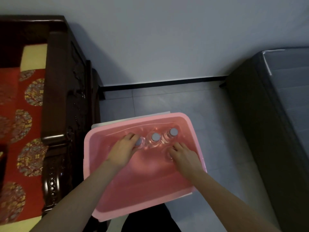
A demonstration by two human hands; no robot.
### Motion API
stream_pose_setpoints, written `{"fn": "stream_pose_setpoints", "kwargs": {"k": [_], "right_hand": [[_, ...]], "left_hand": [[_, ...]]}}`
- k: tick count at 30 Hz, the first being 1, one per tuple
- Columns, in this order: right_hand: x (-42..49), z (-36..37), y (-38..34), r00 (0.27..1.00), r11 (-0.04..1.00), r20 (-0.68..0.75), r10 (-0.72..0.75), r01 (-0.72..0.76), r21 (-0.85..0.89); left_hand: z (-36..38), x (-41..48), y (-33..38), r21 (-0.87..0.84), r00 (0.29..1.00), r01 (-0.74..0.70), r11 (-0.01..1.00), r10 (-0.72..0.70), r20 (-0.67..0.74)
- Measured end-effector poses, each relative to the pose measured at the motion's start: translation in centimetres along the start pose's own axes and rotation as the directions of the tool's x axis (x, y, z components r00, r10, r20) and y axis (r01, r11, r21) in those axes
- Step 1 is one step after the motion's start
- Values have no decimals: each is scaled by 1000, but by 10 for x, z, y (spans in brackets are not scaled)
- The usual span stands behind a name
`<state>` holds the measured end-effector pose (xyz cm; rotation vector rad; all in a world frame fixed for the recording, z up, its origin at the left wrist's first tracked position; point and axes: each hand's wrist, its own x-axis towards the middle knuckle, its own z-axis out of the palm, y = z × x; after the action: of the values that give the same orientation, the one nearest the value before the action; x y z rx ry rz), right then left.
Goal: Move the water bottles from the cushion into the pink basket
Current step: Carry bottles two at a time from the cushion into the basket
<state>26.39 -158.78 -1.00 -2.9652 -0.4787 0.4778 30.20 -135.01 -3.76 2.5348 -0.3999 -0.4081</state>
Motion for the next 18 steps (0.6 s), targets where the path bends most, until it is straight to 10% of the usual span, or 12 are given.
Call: {"fn": "stream_pose_setpoints", "kwargs": {"k": [18], "right_hand": [[9, -8, 10, 999, 997, -40, 20, -17, 75]], "left_hand": [[9, 7, 7, 116, 996, 89, 989, -91, 8]]}}
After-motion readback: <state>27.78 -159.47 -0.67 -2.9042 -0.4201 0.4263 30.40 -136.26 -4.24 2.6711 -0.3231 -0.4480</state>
